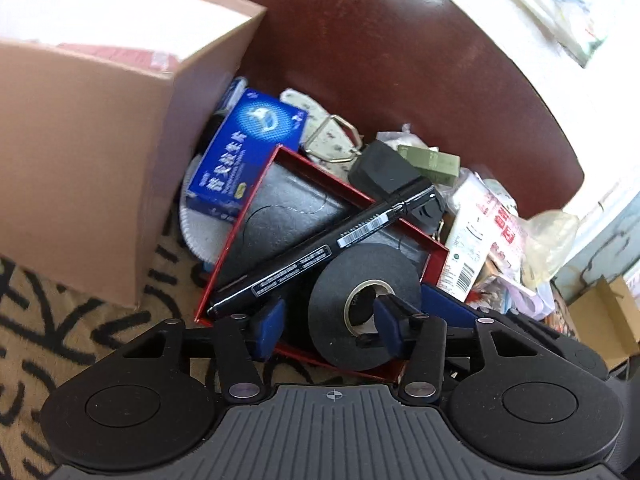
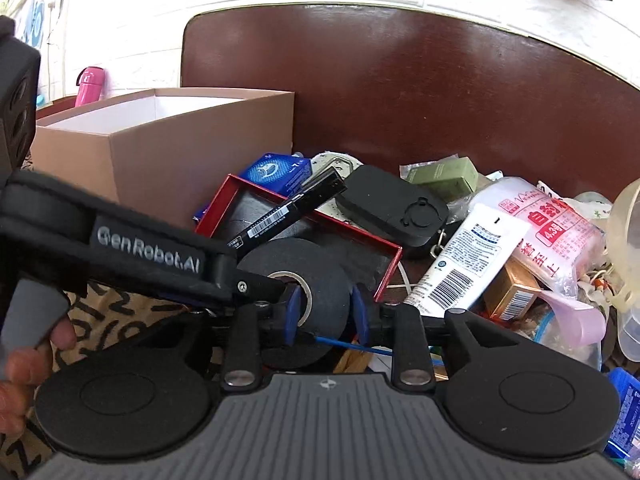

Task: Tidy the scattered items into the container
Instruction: 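Lower both grippers onto the black tape roll in the red tray, then close both grippers on the black tape roll and lift it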

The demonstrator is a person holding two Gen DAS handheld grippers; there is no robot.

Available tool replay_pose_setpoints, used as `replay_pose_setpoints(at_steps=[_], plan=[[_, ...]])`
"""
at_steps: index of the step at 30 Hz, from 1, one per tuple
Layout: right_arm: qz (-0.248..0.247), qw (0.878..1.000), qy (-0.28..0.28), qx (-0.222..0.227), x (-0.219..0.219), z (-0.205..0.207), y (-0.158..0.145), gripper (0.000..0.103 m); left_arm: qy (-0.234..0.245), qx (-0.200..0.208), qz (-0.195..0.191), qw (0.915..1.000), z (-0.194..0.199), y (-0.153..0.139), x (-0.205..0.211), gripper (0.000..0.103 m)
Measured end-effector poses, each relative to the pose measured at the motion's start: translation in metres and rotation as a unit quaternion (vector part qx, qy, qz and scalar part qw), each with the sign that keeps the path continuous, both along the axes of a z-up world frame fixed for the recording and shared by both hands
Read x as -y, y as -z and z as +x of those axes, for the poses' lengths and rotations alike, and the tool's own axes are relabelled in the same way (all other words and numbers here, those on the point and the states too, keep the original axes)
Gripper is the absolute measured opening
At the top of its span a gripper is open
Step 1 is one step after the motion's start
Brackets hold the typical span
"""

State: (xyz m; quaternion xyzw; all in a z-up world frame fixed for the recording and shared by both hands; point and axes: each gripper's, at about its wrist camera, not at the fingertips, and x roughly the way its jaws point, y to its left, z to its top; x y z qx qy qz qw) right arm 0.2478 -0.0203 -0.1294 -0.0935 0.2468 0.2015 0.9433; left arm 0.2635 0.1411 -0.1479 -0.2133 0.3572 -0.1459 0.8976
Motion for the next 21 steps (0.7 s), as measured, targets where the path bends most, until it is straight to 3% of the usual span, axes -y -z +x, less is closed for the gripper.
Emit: replay_pose_setpoints(at_steps=[3, 7, 14, 17, 21], plan=[[-0.013, 1.0, 0.007, -0.005, -0.006, 0.004, 0.001, 0.033, 0.002, -0.001, 0.008, 1.0, 0.002, -0.003, 0.004, 0.056], [-0.023, 1.0, 0.02, -0.005, -0.011, 0.002, -0.004, 0.031, -0.001, -0.002, 0.023, 0.9997, -0.002, -0.012, 0.009, 0.055], [-0.006, 0.998, 0.012, 0.058, 0.003, -0.044, -0.035, 0.031, 0.008, 0.067, 0.042, 0.9968, -0.048, -0.047, 0.014, 0.055], [-0.014, 0.998, 0.006, 0.057, 0.003, -0.067, -0.041, 0.031, 0.013, 0.055, 0.042, 0.9975, -0.069, -0.052, 0.013, 0.055], [0.007, 1.0, -0.014, 0.013, 0.006, -0.098, -0.041, 0.033, 0.023, 0.025, 0.054, 0.998, -0.106, -0.051, 0.004, 0.057]])
